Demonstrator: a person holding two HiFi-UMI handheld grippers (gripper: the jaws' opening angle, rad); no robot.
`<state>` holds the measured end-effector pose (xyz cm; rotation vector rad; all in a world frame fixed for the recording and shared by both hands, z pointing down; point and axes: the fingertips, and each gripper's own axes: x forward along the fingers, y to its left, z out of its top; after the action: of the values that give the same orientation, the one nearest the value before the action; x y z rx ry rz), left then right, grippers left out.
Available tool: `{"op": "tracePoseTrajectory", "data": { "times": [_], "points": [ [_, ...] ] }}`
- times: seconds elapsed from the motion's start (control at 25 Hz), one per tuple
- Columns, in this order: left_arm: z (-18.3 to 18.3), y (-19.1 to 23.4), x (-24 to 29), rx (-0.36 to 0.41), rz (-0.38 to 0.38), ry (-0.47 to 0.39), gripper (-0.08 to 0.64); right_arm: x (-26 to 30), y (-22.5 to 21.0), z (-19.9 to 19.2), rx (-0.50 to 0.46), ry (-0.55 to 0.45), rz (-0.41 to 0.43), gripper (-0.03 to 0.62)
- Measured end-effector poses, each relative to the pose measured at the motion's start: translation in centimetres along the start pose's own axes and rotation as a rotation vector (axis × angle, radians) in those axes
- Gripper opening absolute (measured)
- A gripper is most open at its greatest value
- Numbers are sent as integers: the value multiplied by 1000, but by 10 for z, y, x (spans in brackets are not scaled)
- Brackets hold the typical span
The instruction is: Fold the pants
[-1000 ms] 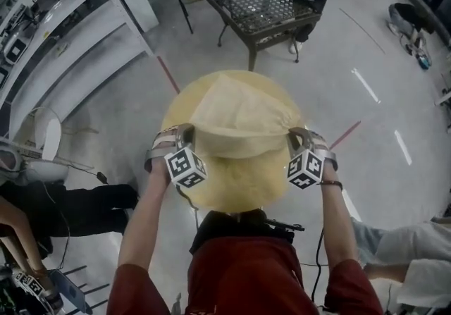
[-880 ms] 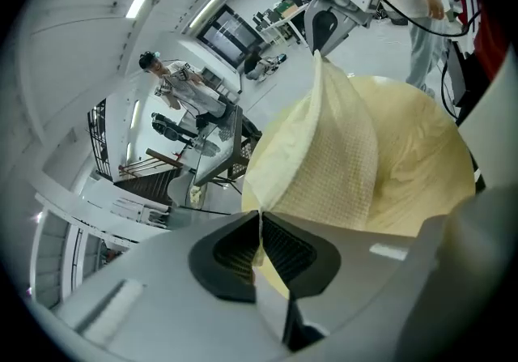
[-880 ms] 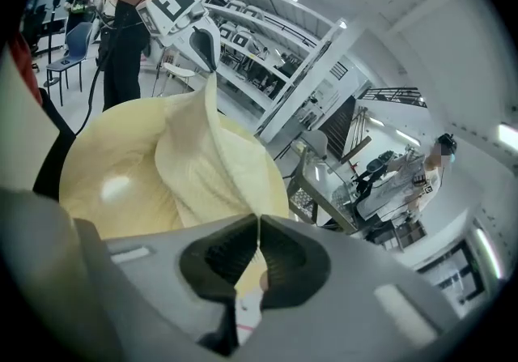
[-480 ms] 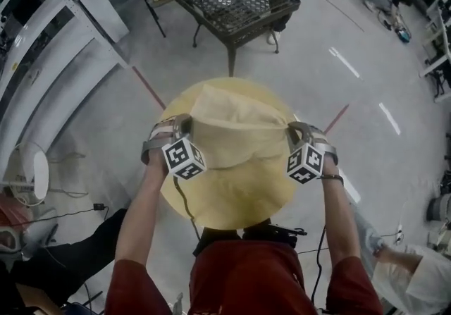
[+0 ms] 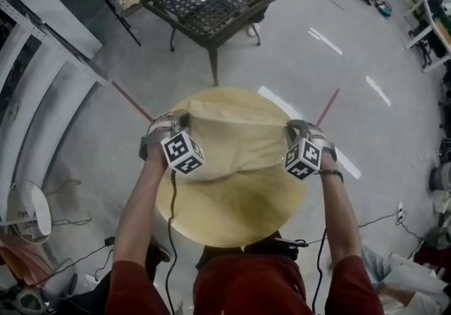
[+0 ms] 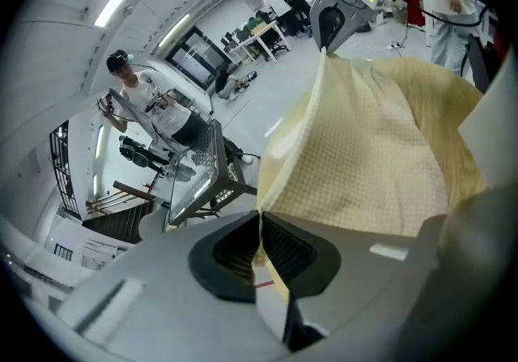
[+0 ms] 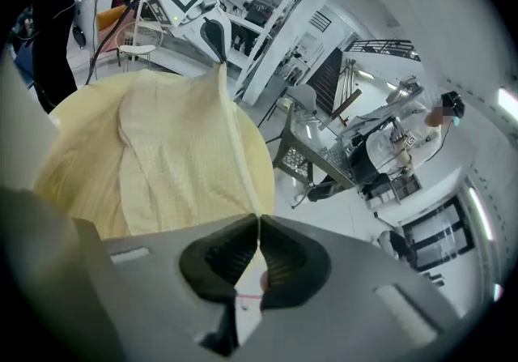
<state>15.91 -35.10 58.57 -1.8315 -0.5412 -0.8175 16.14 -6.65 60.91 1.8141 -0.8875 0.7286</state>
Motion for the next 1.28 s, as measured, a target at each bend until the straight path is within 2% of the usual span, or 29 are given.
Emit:
{"op": "tracePoseTrajectory", "data": {
  "times": [0.32, 0.44, 0.72, 0.84, 1.0, 1.28],
  "points": [
    [-2, -4, 71, 82, -91, 52, 23, 44, 0, -14, 39, 68, 45, 8],
    [2, -8, 90, 89, -115, 63, 25, 55, 0, -22, 57, 94, 60, 9],
    [1, -15, 113, 120, -100, 78, 50, 74, -1, -29, 108, 104, 51, 38],
    [-5, -17, 123, 134, -109, 105, 86, 81, -4, -30, 124, 111, 36, 64],
    [-12, -23, 125, 126, -116, 120, 98, 84, -1, -31, 129, 122, 34, 77],
    [-6, -22, 108, 58, -88, 98, 98, 69, -11, -30, 187, 88, -15, 109]
  ]
}}
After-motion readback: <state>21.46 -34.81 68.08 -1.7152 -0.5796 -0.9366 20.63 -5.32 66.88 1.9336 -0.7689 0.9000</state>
